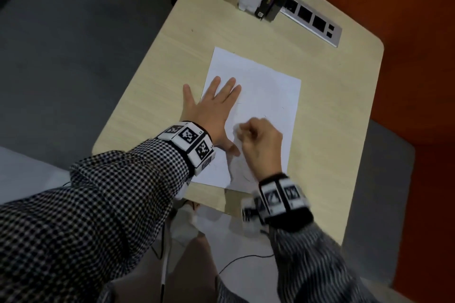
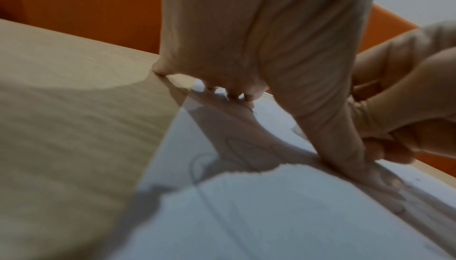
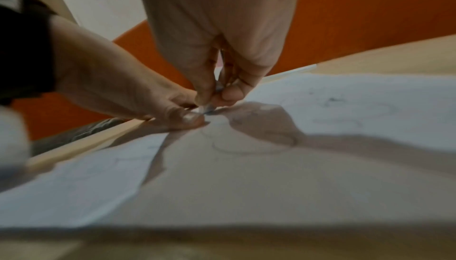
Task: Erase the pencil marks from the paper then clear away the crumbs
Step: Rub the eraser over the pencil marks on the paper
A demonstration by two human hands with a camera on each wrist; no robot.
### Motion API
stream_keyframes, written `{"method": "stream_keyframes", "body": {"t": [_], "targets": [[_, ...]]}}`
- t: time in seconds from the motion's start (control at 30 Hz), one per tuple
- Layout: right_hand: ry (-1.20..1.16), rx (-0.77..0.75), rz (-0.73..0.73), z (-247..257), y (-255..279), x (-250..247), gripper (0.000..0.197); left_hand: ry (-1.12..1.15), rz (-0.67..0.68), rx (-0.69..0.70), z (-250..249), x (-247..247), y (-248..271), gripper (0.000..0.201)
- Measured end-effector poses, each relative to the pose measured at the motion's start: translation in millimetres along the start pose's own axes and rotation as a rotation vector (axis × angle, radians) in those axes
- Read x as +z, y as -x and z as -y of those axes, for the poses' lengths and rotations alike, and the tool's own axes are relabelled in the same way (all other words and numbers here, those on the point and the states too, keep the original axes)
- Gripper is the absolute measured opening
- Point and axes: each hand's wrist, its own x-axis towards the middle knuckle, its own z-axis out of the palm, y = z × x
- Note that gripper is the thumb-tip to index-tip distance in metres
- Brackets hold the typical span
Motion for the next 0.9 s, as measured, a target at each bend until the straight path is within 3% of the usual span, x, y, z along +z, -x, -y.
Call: {"method": "stream_keyframes", "body": {"t": [0.07,0.2,0.4,0.57,0.77,0.9], "targets": [[-0.025,-0.011,0.018,3,0,-1,0.01,-0.009,-0.001,0.0,0,-1,0,0.144],[0.03,-0.036,0.04,19,-54,3,0.007,0.013,0.001,-0.002,-1,-1,0,0.147],[0.013,-0.056,0.045,11,-2,5,0.011,0.0,-0.02,-0.013,-1,-1,1,0.132],[-0.008,-0.021,0.001,19,-48,9,0.004,0.02,0.007,-0.01,-2,-2,0,0.147],[-0.018,0.05,-0.015,-15,18,-6,0.016,-0.005,0.003,-0.013,0,1,0,0.145],[-0.021,0.007,-0.009,0,-32,-3,0.005,-0.005,-0.009,-0.004,0,3,-2,0.146]]}}
